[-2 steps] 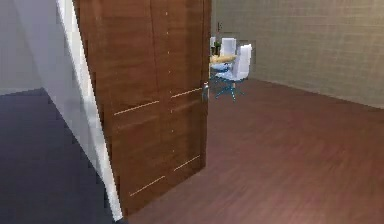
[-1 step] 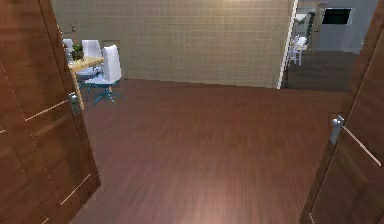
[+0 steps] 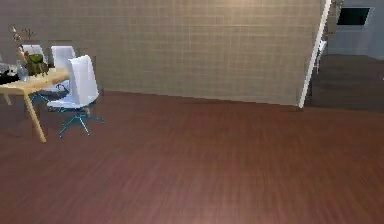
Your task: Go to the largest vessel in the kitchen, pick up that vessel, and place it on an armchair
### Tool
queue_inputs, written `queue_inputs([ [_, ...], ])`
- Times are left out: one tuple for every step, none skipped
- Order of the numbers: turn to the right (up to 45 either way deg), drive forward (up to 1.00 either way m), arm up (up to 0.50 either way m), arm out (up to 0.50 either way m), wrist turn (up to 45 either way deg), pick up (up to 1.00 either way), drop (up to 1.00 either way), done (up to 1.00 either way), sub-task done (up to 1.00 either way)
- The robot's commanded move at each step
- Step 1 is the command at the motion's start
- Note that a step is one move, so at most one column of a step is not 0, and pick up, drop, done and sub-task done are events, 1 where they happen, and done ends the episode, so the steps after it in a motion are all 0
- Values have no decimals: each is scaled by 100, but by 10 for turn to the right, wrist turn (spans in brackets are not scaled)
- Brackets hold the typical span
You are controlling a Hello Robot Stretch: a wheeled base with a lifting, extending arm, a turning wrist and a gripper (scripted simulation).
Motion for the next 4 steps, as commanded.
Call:
queue_inputs([
  [0, 50, 0, 0, 0, 0, 0, 0, 0],
  [-450, 0, 0, 0, 0, 0, 0, 0, 0],
  [-120, 0, 0, 0, 0, 0, 0, 0, 0],
  [0, 100, 0, 0, 0, 0, 0, 0, 0],
])
